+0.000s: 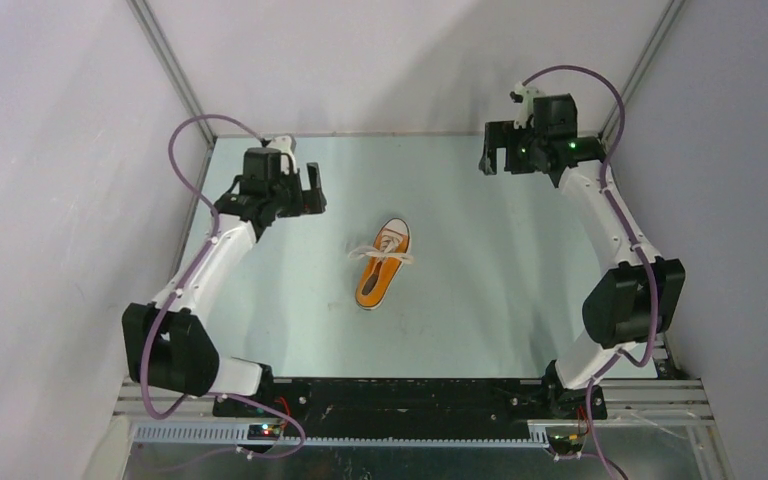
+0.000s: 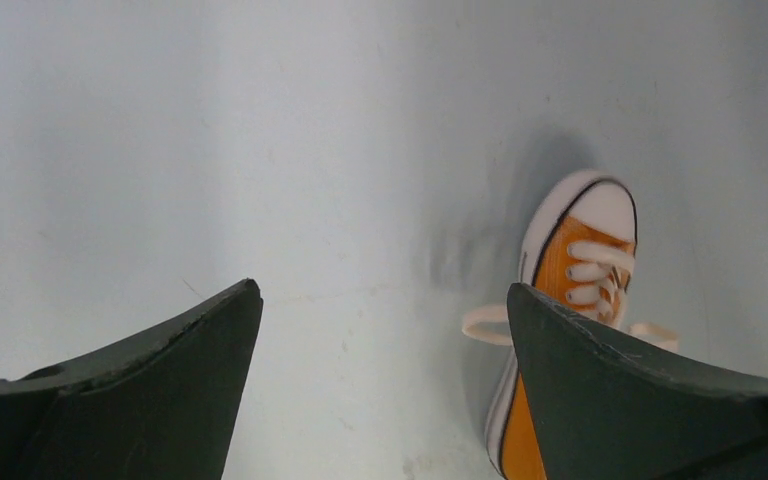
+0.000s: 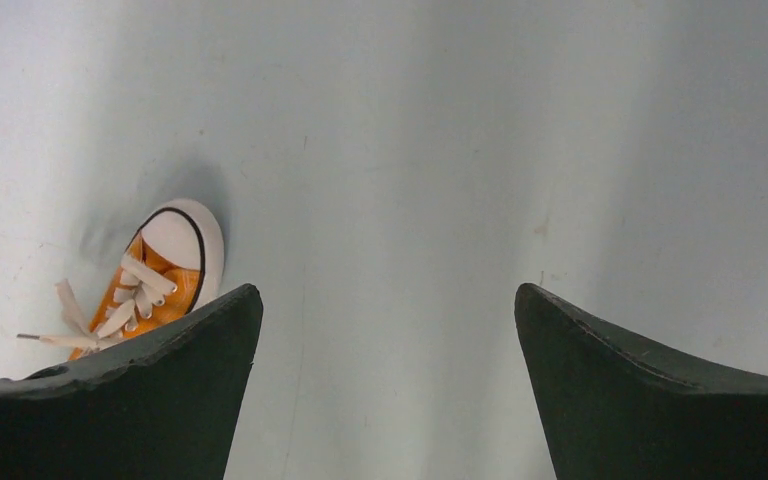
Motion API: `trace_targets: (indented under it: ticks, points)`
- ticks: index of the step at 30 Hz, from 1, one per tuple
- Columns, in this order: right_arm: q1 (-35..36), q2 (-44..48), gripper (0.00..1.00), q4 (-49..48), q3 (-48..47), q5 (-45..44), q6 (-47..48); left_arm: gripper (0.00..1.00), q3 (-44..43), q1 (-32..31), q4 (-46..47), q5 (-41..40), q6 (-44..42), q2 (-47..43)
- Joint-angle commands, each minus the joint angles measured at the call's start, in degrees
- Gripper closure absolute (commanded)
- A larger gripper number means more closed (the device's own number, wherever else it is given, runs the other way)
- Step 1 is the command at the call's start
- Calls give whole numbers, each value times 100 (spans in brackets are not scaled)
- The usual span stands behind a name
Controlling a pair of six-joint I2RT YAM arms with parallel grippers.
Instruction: Tie the shoes
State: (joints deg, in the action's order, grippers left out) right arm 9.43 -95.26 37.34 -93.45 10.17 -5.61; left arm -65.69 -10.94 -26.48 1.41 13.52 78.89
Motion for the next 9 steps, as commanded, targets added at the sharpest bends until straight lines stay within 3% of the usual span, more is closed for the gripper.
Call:
trace_targets:
  ticks: [1, 6, 9]
  points:
    - [45, 120, 0, -202, -789, -455, -71, 0, -991, 20, 199, -499, -826, -194]
    - [31, -52, 1, -100, -1580, -542, -6, 0, -2152, 17, 419, -1185, -2812, -134]
    - [24, -71, 1, -117, -1343, -513, -211, 0, -2371, 21, 323, -1564, -3035, -62]
